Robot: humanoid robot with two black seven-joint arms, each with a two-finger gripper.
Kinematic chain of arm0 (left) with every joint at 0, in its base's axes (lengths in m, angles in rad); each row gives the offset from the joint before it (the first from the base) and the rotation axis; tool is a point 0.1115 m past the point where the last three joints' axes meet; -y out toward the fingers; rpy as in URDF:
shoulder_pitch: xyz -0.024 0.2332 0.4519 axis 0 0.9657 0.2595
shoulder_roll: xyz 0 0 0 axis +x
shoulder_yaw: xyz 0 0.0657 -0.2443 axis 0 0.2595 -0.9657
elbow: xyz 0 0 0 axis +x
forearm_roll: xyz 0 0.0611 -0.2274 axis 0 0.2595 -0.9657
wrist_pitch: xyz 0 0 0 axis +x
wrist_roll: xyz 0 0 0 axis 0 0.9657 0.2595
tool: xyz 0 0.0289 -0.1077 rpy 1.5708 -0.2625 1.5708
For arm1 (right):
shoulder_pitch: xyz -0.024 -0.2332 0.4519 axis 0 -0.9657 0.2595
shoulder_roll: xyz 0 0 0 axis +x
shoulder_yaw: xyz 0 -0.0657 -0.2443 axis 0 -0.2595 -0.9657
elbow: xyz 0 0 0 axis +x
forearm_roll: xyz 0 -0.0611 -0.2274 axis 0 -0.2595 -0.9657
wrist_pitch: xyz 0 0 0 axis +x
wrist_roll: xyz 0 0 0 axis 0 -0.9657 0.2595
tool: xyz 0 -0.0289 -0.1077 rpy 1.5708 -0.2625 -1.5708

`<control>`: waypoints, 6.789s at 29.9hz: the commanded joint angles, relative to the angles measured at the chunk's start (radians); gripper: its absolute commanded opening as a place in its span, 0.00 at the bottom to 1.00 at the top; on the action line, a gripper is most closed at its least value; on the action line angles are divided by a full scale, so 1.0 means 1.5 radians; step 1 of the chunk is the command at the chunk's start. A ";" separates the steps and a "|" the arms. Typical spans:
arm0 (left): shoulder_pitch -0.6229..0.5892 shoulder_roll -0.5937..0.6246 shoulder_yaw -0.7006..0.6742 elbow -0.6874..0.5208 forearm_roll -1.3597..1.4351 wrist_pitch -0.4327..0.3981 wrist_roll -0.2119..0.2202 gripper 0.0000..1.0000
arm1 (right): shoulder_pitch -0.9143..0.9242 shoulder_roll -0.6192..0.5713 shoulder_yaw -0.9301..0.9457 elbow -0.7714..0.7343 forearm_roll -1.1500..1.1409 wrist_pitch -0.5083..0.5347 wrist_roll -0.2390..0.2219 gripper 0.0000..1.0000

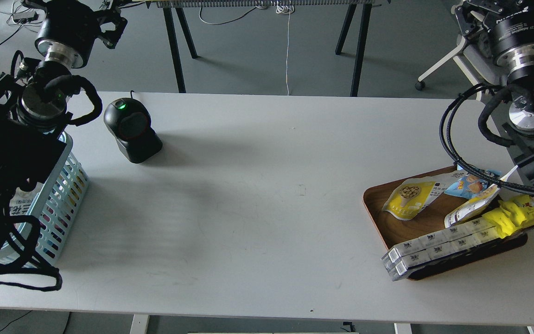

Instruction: Scan snack and place in basket

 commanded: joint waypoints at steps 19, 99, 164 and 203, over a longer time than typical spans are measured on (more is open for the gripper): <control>-0.007 0.000 0.036 0.000 0.003 0.000 0.003 1.00 | 0.256 -0.194 -0.287 0.138 -0.174 0.000 0.016 0.99; -0.003 0.030 0.038 0.004 0.003 0.000 -0.003 1.00 | 0.552 -0.135 -1.043 0.537 -1.521 -0.126 0.048 0.41; 0.002 0.024 0.037 0.006 0.002 0.000 -0.002 1.00 | 0.774 0.122 -0.975 0.532 -1.291 -0.168 0.048 0.01; 0.012 0.024 0.036 0.007 0.002 0.000 -0.003 1.00 | 0.647 0.264 -0.962 0.397 -1.134 -0.159 0.048 0.01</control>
